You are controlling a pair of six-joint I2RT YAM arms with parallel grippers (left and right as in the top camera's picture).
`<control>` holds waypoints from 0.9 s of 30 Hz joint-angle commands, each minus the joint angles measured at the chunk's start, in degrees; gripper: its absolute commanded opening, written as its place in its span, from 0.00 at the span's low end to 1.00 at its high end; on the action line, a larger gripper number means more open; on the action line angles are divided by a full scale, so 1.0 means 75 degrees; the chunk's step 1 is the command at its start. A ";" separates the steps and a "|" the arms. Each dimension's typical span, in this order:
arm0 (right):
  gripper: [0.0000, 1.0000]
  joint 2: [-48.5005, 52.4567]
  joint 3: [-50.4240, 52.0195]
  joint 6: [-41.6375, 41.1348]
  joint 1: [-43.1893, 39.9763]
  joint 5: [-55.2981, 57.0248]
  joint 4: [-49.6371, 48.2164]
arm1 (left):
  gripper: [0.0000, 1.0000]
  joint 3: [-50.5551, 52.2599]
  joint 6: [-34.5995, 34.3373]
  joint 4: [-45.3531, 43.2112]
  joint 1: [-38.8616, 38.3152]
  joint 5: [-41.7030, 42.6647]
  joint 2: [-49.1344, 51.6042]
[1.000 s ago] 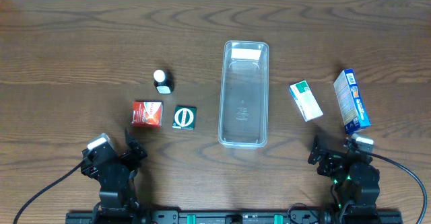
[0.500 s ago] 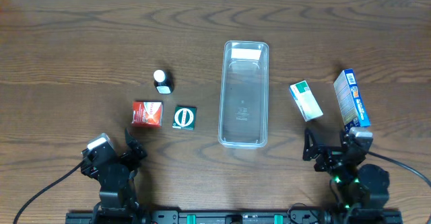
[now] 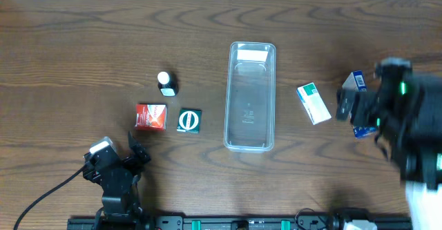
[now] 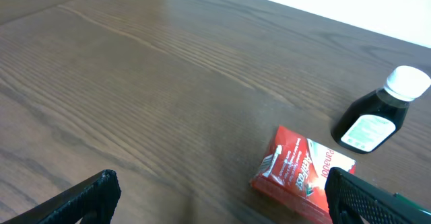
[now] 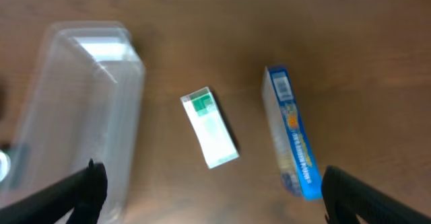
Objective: Pack container
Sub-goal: 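Reach right gripper to the blue box and grasp it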
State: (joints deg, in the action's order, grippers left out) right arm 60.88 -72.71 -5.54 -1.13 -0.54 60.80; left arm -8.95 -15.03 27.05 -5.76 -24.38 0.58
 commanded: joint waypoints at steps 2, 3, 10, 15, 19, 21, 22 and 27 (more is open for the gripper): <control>0.99 0.1641 -0.1107 0.0469 -0.0592 0.0332 0.0845 | 0.98 0.0152 -0.0038 0.0038 0.0029 -0.0041 -0.0052; 0.99 0.1979 -0.1207 0.0466 -0.0740 0.0326 0.0930 | 0.98 0.0152 -0.0038 0.0038 0.0029 -0.0041 -0.0052; 0.95 0.3535 -0.1204 0.0460 -0.1428 0.0213 0.0842 | 0.98 0.0152 -0.0038 0.0038 0.0029 -0.0041 -0.0052; 0.98 0.4199 -0.1204 0.0466 -0.1530 0.0650 0.0574 | 0.98 0.0152 -0.0038 0.0038 0.0029 -0.0041 -0.0052; 0.95 0.4747 -0.1201 0.0466 -0.1556 0.0624 0.0271 | 0.98 0.0152 -0.0038 0.0038 0.0029 -0.0041 -0.0052; 0.90 0.5039 -0.1198 0.0466 -0.1559 0.0650 0.0096 | 0.98 0.0152 -0.0038 0.0038 0.0029 -0.0041 -0.0052; 0.89 0.5167 -0.1198 0.0463 -0.1559 0.0647 0.0055 | 0.98 0.0152 -0.0038 0.0038 0.0029 -0.0041 -0.0052; 0.71 0.5677 -0.1198 0.0460 -0.1562 0.0618 0.0003 | 0.98 0.0152 -0.0041 0.0038 0.0029 -0.0041 -0.0052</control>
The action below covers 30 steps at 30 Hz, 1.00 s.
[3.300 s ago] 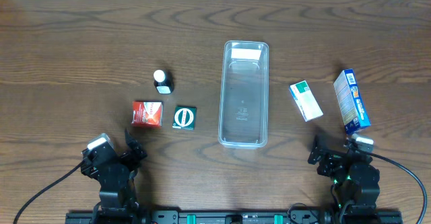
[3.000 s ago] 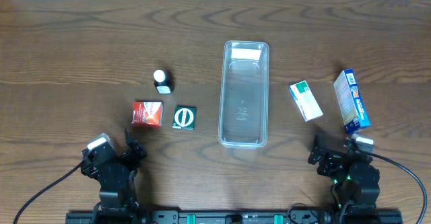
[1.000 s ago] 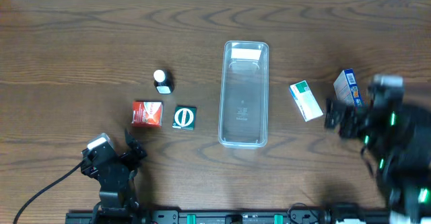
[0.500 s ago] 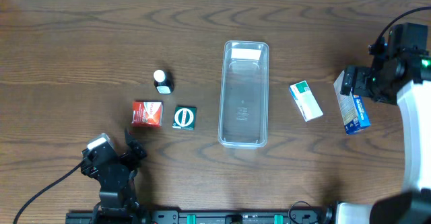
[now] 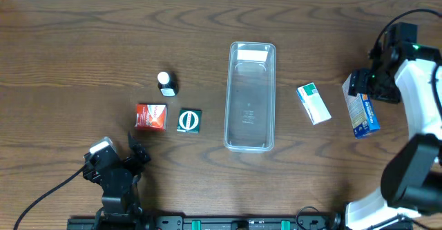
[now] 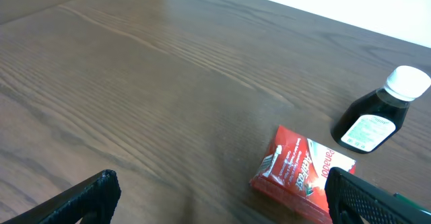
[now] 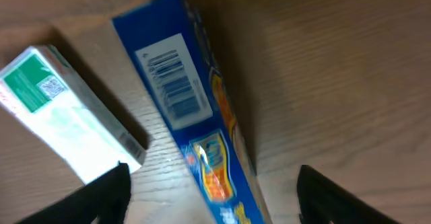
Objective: Pack container
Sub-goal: 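Reach right gripper to the blue box and grasp it, then lift the blue box with right gripper and move it over the container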
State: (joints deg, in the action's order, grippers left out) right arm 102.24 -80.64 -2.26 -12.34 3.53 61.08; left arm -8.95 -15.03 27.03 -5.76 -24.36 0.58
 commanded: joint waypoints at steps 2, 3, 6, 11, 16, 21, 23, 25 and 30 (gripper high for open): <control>0.63 0.0233 -0.0140 0.0020 -0.0067 0.0076 -0.0085 | 0.98 0.0152 -0.0038 0.0041 0.0029 -0.0044 -0.0052; 0.61 0.0245 -0.0140 -0.0003 -0.0070 0.0076 -0.0090 | 0.98 0.0152 -0.0038 0.0041 0.0029 -0.0044 -0.0052; 0.57 0.0245 -0.0140 -0.0058 -0.0067 0.0076 -0.0052 | 0.98 0.0152 -0.0038 0.0041 0.0029 -0.0044 -0.0052; 0.41 0.0245 -0.0026 -0.0061 -0.0067 0.0073 -0.0067 | 0.98 0.0152 -0.0038 0.0041 0.0029 -0.0044 -0.0052; 0.29 0.0230 0.0006 -0.0061 -0.0070 0.0105 -0.0146 | 0.98 0.0152 -0.0038 0.0041 0.0029 -0.0044 -0.0052; 0.18 0.0093 -0.0038 -0.0061 -0.0076 0.0105 -0.0201 | 0.98 0.0152 -0.0038 0.0041 0.0029 -0.0044 -0.0052; 0.18 -0.0087 -0.0154 -0.0067 -0.0073 0.0102 -0.0119 | 0.98 0.0152 -0.0038 0.0041 0.0029 -0.0044 -0.0052; 0.17 -0.0335 -0.0335 -0.0087 -0.0044 0.0099 0.0029 | 0.98 0.0152 -0.0038 0.0041 0.0029 -0.0044 -0.0052; 0.02 -0.1274 -0.0976 -0.0152 0.0154 -0.0466 0.0408 | 0.98 0.0152 -0.0038 0.0041 0.0029 -0.0044 -0.0052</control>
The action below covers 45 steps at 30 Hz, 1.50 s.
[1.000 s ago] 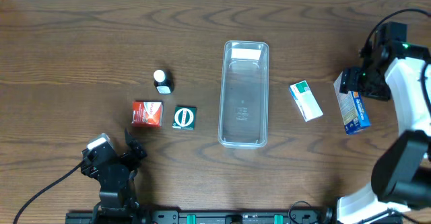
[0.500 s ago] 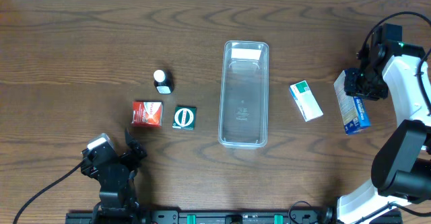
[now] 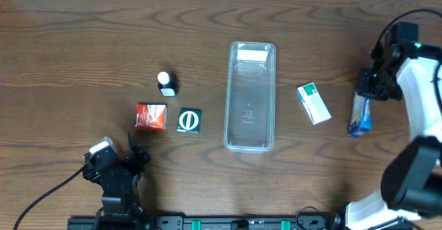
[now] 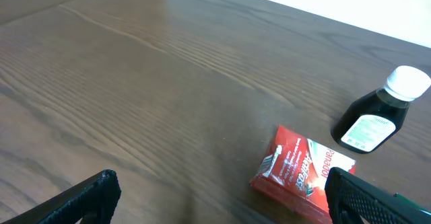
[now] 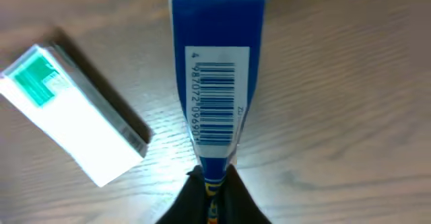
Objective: Pack container
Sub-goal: 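Lift the blue box with right gripper and move it over the container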
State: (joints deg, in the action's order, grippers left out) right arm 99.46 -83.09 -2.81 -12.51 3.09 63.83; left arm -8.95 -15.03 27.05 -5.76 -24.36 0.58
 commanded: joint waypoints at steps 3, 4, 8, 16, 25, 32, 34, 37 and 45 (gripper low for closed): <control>0.01 -0.1617 -0.0941 -0.0219 0.0376 -0.1413 0.0061 | 0.98 0.0152 -0.0038 0.0038 0.0029 -0.0044 -0.0052; 0.01 -0.1868 -0.0965 -0.0353 0.0475 -0.1830 -0.0032 | 0.98 0.0152 -0.0038 0.0038 0.0029 -0.0044 -0.0052; 0.01 -0.2541 -0.0962 -0.0903 0.1037 -0.3127 -0.0586 | 0.98 0.0152 -0.0038 0.0038 0.0029 -0.0044 -0.0052; 0.01 -0.2355 -0.0670 -0.3212 0.2713 -0.3252 -0.1754 | 0.98 0.0152 -0.0041 0.0038 0.0029 -0.0044 -0.0052; 0.01 -0.0507 -0.0501 -0.4138 0.3689 -0.3774 -0.3112 | 0.98 0.0152 -0.0038 0.0038 0.0029 -0.0044 -0.0052; 0.01 0.0656 -0.0501 -0.4135 0.3736 -0.4057 -0.3182 | 0.98 0.0152 -0.0038 0.0038 0.0029 -0.0044 -0.0052; 0.01 0.0828 -0.0501 -0.4135 0.3736 -0.4179 -0.3217 | 0.98 0.0152 -0.0038 0.0038 0.0029 -0.0044 -0.0052; 0.01 0.0973 -0.0501 -0.4135 0.3774 -0.4246 -0.3284 | 0.98 0.0152 -0.0038 0.0038 0.0029 -0.0044 -0.0052; 0.01 0.0985 -0.0501 -0.4115 0.3926 -0.4269 -0.2929 | 0.98 0.0152 -0.0038 0.0038 0.0029 -0.0044 -0.0052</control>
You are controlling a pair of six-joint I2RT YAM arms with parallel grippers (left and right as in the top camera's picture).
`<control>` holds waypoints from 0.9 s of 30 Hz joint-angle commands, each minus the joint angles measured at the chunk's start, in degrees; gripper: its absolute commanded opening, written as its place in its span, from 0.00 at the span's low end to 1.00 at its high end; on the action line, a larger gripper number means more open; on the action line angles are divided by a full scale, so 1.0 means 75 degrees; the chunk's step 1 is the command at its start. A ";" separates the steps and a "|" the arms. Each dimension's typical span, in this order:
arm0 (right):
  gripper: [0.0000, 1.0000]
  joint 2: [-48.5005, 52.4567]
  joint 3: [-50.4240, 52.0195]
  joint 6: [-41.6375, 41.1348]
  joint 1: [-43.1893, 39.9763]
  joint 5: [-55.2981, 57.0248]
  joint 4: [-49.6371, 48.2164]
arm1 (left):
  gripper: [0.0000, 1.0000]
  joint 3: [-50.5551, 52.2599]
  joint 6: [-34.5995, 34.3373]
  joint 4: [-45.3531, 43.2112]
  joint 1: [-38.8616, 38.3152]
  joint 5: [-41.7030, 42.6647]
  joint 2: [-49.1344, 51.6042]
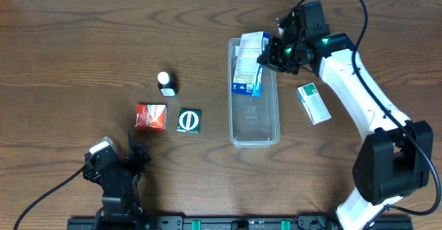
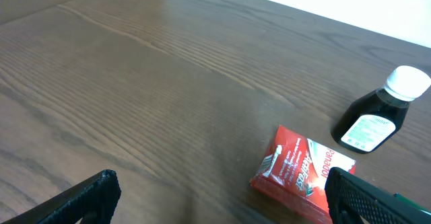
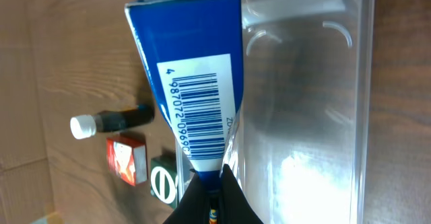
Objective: Pack container
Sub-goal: 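Lift the blue box with right gripper and move it over the container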
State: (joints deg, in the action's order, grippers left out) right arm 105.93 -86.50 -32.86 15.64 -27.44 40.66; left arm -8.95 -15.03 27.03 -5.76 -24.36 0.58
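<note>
A clear plastic container (image 1: 253,130) lies in the middle of the table. My right gripper (image 1: 271,56) is shut on a blue box (image 1: 249,63), holding it over the container's far end; in the right wrist view the blue box (image 3: 195,96) hangs above the container (image 3: 303,136). A white and green box (image 1: 313,103) lies right of the container. To its left are a dark bottle (image 1: 166,83), a red box (image 1: 150,117) and a green box (image 1: 188,120). My left gripper (image 2: 215,204) rests open near the red box (image 2: 300,173) and bottle (image 2: 380,113).
The table's far edge runs along the top of the overhead view. My right arm (image 1: 359,85) reaches across the table's right side. The left arm's base (image 1: 114,178) sits at the front left beside its cable.
My right gripper has carried the blue box from the table's right side to above the container's far end. The container's near end now sits slightly further right. The left arm is unchanged.
At first my right gripper was open above the blue box at the far right. Then it came down around the box, then shut on it with the box on edge. Now the box hangs over the container. The left gripper stayed open throughout.
</note>
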 commanded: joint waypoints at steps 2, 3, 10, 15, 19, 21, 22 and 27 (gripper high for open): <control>0.01 0.0122 -0.0047 -0.0038 0.0230 -0.0201 0.0227 | 0.98 0.0152 -0.0038 0.0041 0.0029 -0.0044 -0.0052; 0.01 0.0122 -0.0047 -0.0035 0.0277 -0.0201 0.0256 | 0.98 0.0152 -0.0038 0.0041 0.0029 -0.0044 -0.0052; 0.01 0.0119 -0.0044 0.0047 0.0498 -0.0157 0.0434 | 0.98 0.0152 -0.0038 0.0041 0.0029 -0.0044 -0.0052; 0.01 0.0122 -0.0044 0.0038 0.0627 -0.0052 0.0434 | 0.98 0.0152 -0.0038 0.0041 0.0029 -0.0044 -0.0052; 0.10 0.0122 -0.0044 0.0015 0.0635 0.0146 0.0443 | 0.98 0.0152 -0.0038 0.0041 0.0029 -0.0044 -0.0052; 0.36 0.0122 -0.0041 0.0017 0.0635 0.0146 0.0405 | 0.98 0.0152 -0.0038 0.0041 0.0029 -0.0044 -0.0052; 0.54 0.0122 -0.0041 0.0055 0.0632 0.0146 0.0379 | 0.98 0.0152 -0.0038 0.0041 0.0029 -0.0044 -0.0052; 0.50 0.0009 -0.0047 0.0219 0.0481 0.0143 0.0157 | 0.98 0.0152 -0.0038 0.0041 0.0029 -0.0044 -0.0052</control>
State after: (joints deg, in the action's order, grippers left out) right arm 106.45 -86.50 -32.21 19.86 -26.50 42.37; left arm -8.95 -15.03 27.03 -5.76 -24.36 0.58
